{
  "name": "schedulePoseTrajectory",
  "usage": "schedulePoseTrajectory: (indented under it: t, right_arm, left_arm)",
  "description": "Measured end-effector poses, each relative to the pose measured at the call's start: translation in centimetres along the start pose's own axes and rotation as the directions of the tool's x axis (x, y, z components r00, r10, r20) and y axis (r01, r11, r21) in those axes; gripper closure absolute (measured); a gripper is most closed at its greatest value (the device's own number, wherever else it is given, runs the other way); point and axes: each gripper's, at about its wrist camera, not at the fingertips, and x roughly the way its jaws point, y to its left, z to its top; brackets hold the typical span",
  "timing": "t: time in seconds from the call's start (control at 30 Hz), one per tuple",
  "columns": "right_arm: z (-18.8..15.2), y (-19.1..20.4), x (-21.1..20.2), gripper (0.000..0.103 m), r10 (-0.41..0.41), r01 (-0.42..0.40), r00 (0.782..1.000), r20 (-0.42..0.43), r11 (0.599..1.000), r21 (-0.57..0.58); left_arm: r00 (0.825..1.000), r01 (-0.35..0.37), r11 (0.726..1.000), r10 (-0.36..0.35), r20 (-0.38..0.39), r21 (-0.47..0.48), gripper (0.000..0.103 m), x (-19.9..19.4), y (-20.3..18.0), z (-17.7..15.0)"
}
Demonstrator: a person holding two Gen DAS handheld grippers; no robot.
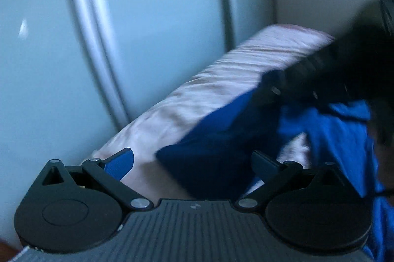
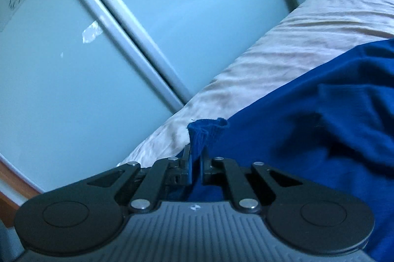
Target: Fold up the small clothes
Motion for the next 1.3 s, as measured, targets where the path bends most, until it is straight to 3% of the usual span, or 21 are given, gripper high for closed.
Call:
schedulePoseTrajectory:
  t: [0.1,0.17,0.23,0.3,0.33,0.4,0.47,0.7,0.93,1.13,1.3]
  right_arm:
    - [0.3,-0.8,-1.1,0.097,-0.006,0.006,1.0,0.015,1.0,0.007]
    - [0.3,-1.2,-2.0,0.097,0.005,-0.006,1.0,0.024,1.0,0.018]
    - [0.2,-1.6,-2.8,0.097,0.003,-0.004,0.999,0.035,1.0,0.017]
    - [0.1,-2.1,-3.1,0.097,-0.005,0.004,0.999,0.043,1.0,0.016]
    - [0.1,-2.5,-3.3,0.097,-0.006,0.005,0.999,0.046,1.0,0.022]
    - [0.2,-3.2,-3.6,0.097,-0.003,0.0,0.998,0.058,0.999,0.042]
    - [0.4,-3.8,-4.0,0.097,-0.004,0.0,0.997,0.075,0.999,0.053]
    - [1.7,-6.1,-5.2,0.097,-0.025,0.016,0.992,0.121,0.997,0.077]
    - [3.8,-8.0,-7.0,0.097,-0.085,0.069,0.976,0.198,0.994,0.084]
    - [5.0,-10.6,-10.6,0.097,-0.191,0.156,0.933,0.304,0.978,0.137]
    - [5.0,-14.1,-14.8,0.097,-0.286,0.223,0.878,0.385,0.954,0.199]
  left_arm:
    - [0.998,-0.041,0.992,0.035,0.051,0.117,0.001,0.9,-3.8,0.0]
    - [0.996,-0.07,0.986,0.061,0.059,0.152,0.009,1.6,-5.2,0.0]
    - [0.997,-0.055,0.989,0.046,0.066,0.14,0.023,2.0,-5.4,0.3]
    - [0.997,-0.044,0.992,0.037,0.063,0.118,0.045,2.4,-5.3,0.7]
    - [0.997,-0.037,0.993,0.03,0.066,0.113,0.05,2.6,-5.3,0.9]
    - [0.997,-0.034,0.993,0.027,0.07,0.111,0.074,2.7,-5.3,1.2]
    - [0.997,-0.022,0.994,0.013,0.076,0.107,0.09,2.9,-5.4,1.3]
    - [0.995,-0.003,0.994,-0.008,0.101,0.11,0.095,4.0,-6.9,2.7]
    - [0.989,0.017,0.994,-0.033,0.141,0.107,0.095,5.4,-9.3,7.2]
    - [0.979,0.065,0.981,-0.098,0.181,0.18,0.092,5.9,-13.7,11.0]
    - [0.965,0.106,0.956,-0.166,0.205,0.273,0.092,6.0,-19.1,12.4]
